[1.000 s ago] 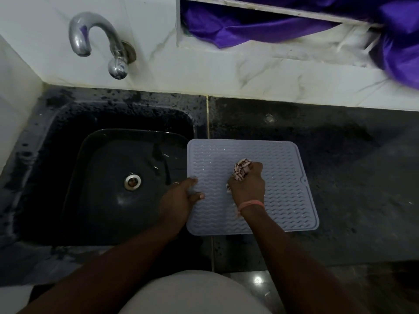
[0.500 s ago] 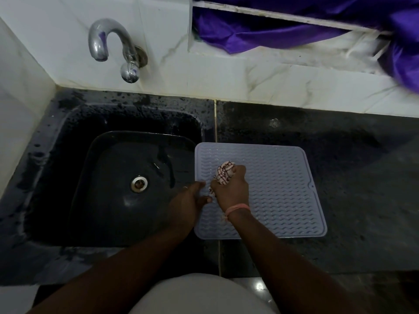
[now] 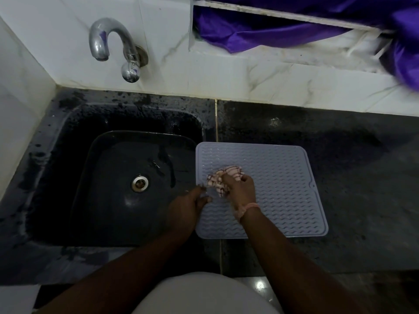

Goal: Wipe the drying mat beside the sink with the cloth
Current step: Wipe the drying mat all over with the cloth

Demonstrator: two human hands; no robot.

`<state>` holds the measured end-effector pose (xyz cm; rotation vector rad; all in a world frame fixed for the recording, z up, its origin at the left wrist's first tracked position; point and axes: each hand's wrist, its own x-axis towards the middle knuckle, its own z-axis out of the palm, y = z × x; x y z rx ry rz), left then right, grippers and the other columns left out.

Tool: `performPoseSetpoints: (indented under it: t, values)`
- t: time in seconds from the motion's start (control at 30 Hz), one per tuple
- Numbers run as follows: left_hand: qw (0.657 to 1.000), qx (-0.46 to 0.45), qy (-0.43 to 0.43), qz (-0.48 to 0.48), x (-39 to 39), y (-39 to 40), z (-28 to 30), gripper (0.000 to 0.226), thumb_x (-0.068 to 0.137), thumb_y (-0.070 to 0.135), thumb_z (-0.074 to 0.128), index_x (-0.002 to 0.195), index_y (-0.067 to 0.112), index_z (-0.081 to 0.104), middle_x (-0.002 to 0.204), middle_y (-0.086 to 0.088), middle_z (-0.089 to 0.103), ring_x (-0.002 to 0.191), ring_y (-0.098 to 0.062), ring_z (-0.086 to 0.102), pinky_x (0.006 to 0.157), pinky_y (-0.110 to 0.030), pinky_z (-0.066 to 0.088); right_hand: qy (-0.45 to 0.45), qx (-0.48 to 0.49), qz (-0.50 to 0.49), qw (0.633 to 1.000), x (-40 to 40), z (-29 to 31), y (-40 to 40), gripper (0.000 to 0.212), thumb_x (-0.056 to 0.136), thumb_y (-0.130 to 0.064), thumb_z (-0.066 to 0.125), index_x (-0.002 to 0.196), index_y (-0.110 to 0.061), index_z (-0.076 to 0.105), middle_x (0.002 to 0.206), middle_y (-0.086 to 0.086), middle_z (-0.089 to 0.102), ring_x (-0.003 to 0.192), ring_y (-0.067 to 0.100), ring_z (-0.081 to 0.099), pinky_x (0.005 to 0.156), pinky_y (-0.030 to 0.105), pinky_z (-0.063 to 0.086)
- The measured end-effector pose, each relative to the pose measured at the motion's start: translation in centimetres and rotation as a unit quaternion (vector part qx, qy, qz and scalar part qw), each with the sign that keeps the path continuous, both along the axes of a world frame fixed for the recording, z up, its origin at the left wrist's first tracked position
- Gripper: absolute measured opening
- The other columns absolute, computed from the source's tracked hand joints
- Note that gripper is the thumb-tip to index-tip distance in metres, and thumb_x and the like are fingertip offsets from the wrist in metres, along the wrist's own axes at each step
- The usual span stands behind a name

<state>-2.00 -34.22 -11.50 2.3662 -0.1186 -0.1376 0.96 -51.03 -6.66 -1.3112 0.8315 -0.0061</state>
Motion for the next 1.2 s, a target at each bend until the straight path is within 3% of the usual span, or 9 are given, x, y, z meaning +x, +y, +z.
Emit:
performPoseSetpoints:
  t: [0.1,0.37,0.5,0.63,0.77,1.0,1.07,1.13,1.2]
  values:
    - [1.000,0.017,-0.008,0.000,0.1,0.0,-0.1,0.039,0.092,0.067,0.048,0.125,0.045,0.051,0.108,0.009,0.070,0.089,-0.011,0.068,0.069,-0.023,0.044,0.017,0.016,-0.042,0.999,-0.6,-0.5,-2.9,0.062,0.075,-0.014,0.087,0.127,-0.004,0.055,0.118,0.016,0.070,0.106,0.032,0.070,0.092,0.054,0.057]
    - [1.000,0.004,0.026,-0.001,0.0,-0.3,0.9,0.043,0.091,0.064,0.054,0.128,0.042,0.054,0.120,0.007,0.065,0.102,-0.014,0.064,0.078,-0.024,0.040,0.009,-0.043,-0.125,0.991,-2.8,0.5,-11.3,0.069,0.070,-0.020,0.090,0.128,0.000,0.057,0.118,0.019,0.069,0.108,0.034,0.068,0.097,0.054,0.055]
    - [0.997,0.068,-0.029,-0.025,0.3,-0.1,1.4,0.033,0.092,0.056,0.058,0.119,0.037,0.064,0.137,0.003,0.054,0.117,-0.018,0.054,0.092,-0.034,0.049,0.021,-0.124,-0.184,0.975,-3.7,1.2,-14.5,0.065,0.069,-0.021,0.090,0.119,-0.012,0.050,0.115,0.012,0.067,0.103,0.027,0.068,0.092,0.044,0.058]
    - [0.983,0.155,-0.095,-0.040,0.5,0.0,1.4,0.029,0.090,0.058,0.058,0.107,0.038,0.070,0.130,0.007,0.055,0.105,-0.019,0.055,0.082,-0.035,0.049,0.017,-0.155,-0.216,0.964,-4.0,1.6,-17.7,0.063,0.069,-0.014,0.090,0.114,-0.014,0.046,0.115,0.014,0.065,0.097,0.023,0.067,0.088,0.041,0.058]
    - [0.978,0.164,-0.121,-0.041,0.6,0.0,1.1,0.029,0.089,0.057,0.057,0.104,0.037,0.070,0.124,0.008,0.053,0.098,-0.018,0.053,0.079,-0.035,0.048,0.015,-0.213,-0.218,0.952,-4.7,1.9,-20.1,0.062,0.070,-0.008,0.087,0.118,-0.011,0.047,0.113,0.011,0.062,0.086,0.014,0.061,0.080,0.029,0.054]
    - [0.983,0.158,-0.091,-0.036,0.3,-0.4,1.5,0.024,0.091,0.050,0.060,0.105,0.034,0.071,0.122,0.007,0.055,0.101,-0.019,0.054,0.080,-0.035,0.050,-0.021,-0.294,-0.154,0.943,-5.2,1.6,-20.9,0.050,0.074,0.006,0.079,0.105,-0.016,0.046,0.085,-0.011,0.055,0.062,-0.014,0.060,0.055,0.003,0.046]
    - [0.989,0.135,-0.054,-0.035,0.2,-0.7,1.7,0.021,0.092,0.045,0.063,0.108,0.033,0.070,0.126,0.005,0.055,0.107,-0.020,0.056,0.085,-0.036,0.050,-0.009,-0.320,-0.137,0.938,-5.2,1.5,-20.6,0.047,0.078,0.001,0.078,0.107,-0.017,0.047,0.090,-0.007,0.059,0.074,-0.004,0.064,0.070,0.011,0.052]
    - [0.993,0.108,-0.027,-0.035,0.1,-0.8,1.8,0.020,0.093,0.043,0.063,0.109,0.032,0.069,0.133,0.002,0.055,0.112,-0.021,0.059,0.088,-0.035,0.050,0.013,-0.335,-0.118,0.935,-5.3,1.5,-20.3,0.045,0.079,-0.006,0.078,0.110,-0.016,0.047,0.102,0.004,0.063,0.090,0.020,0.067,0.083,0.029,0.056]
    - [0.995,0.088,-0.016,-0.036,0.1,-0.9,2.1,0.019,0.094,0.043,0.062,0.110,0.033,0.067,0.133,-0.001,0.058,0.112,-0.022,0.062,0.089,-0.035,0.051,0.035,-0.355,-0.095,0.929,-5.2,1.3,-20.0,0.046,0.080,-0.011,0.077,0.111,-0.020,0.044,0.107,0.007,0.066,0.094,0.029,0.067,0.085,0.035,0.054]
